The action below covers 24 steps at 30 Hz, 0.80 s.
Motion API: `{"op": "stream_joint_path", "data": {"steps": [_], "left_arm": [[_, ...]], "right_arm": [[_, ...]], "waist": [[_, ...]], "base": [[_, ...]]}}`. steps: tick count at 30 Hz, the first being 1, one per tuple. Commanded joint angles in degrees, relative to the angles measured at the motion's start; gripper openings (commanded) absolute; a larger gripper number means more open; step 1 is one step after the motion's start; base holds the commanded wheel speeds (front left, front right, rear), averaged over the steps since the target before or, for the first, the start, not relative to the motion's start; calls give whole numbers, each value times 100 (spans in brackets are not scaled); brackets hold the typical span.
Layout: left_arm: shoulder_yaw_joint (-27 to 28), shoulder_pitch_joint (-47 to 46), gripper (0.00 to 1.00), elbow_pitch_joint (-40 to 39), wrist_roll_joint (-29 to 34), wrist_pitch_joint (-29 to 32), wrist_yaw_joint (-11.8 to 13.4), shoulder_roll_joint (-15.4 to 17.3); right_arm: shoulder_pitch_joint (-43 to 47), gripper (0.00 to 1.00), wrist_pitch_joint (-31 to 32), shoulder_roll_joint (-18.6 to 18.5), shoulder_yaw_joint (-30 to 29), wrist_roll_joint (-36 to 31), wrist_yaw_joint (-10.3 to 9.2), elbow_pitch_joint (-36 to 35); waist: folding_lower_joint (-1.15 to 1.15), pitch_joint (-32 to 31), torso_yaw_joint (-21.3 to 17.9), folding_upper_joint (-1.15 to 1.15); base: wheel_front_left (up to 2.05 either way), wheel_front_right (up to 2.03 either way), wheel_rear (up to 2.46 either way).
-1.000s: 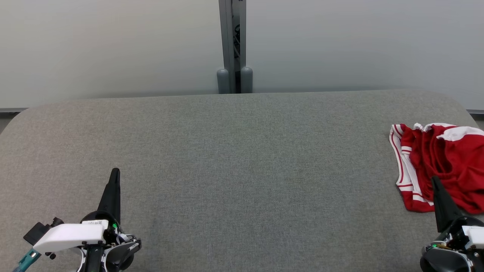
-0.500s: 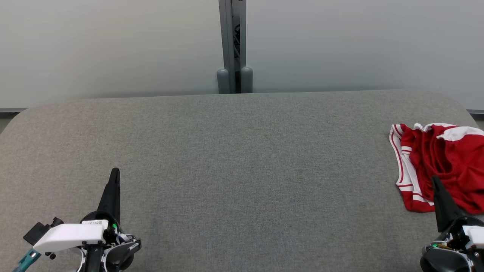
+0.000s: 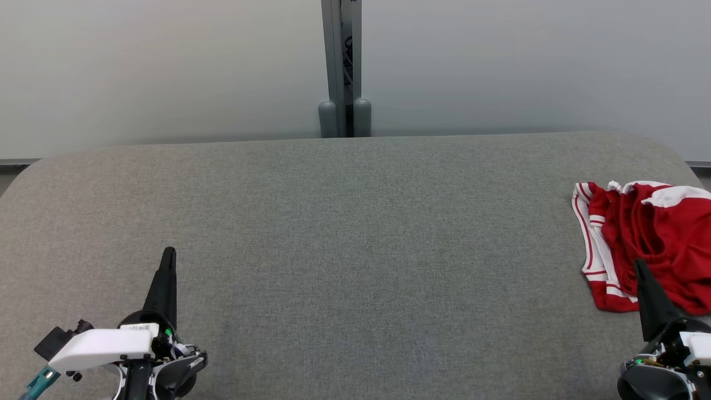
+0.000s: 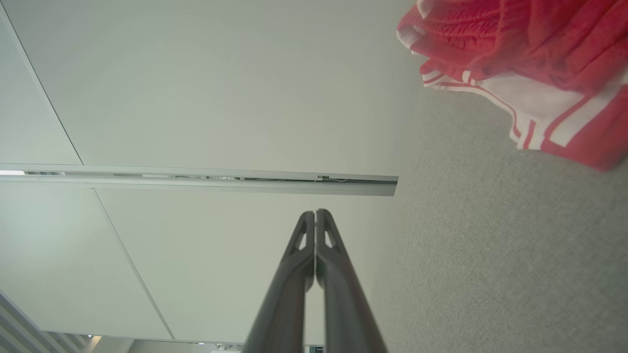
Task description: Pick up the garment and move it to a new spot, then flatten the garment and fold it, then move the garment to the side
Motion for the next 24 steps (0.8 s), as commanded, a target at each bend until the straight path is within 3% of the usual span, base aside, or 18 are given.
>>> {"op": "stream_joint_path", "data": {"steps": [1, 24], "left_arm": [[26, -50, 0, -10, -17, 20, -51, 28], [26, -50, 0, -11, -17, 19, -51, 28]], "right_arm": [[-58, 0, 26, -28, -18, -26, 4, -25], [-59, 0, 55, -5, -51, -54, 4, -20]], "waist": [[0, 0, 0, 0], [0, 0, 0, 0]], "base": [[0, 0, 0], [0, 0, 0]]}}
